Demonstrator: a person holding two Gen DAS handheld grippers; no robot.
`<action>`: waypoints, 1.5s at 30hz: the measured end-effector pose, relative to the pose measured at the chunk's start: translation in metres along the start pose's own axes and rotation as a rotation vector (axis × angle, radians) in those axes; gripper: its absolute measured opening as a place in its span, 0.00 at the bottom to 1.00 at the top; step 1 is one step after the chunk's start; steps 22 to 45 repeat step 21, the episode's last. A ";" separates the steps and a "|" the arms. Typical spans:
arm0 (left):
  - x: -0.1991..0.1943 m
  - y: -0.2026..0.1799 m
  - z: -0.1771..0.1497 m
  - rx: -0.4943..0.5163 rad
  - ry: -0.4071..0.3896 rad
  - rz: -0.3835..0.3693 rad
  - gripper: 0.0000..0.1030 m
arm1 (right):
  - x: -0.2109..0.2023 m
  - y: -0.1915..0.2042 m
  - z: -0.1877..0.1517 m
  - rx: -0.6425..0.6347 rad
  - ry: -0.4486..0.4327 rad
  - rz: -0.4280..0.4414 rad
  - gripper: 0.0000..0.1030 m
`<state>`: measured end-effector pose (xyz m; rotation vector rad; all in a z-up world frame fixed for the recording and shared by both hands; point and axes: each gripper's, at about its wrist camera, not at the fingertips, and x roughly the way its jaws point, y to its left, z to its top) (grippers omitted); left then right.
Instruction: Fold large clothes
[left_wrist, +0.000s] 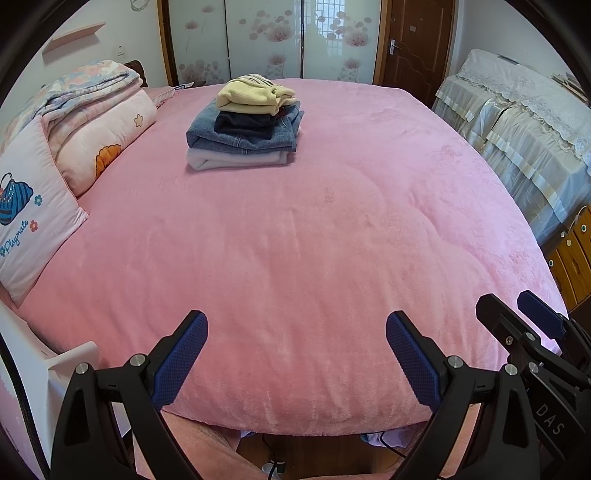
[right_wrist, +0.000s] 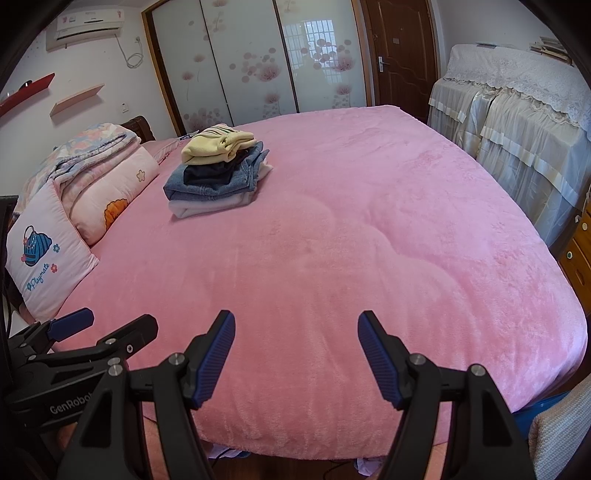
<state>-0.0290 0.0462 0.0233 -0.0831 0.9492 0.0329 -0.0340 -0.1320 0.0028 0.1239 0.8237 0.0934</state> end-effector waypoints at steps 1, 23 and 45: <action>0.000 0.000 -0.001 -0.001 0.001 -0.001 0.94 | 0.000 0.000 0.001 0.000 0.001 0.000 0.67; 0.005 0.000 -0.005 -0.016 0.020 -0.011 0.94 | -0.001 0.001 0.001 0.001 0.004 -0.002 0.67; 0.005 0.000 -0.005 -0.016 0.020 -0.011 0.94 | -0.001 0.001 0.001 0.001 0.004 -0.002 0.67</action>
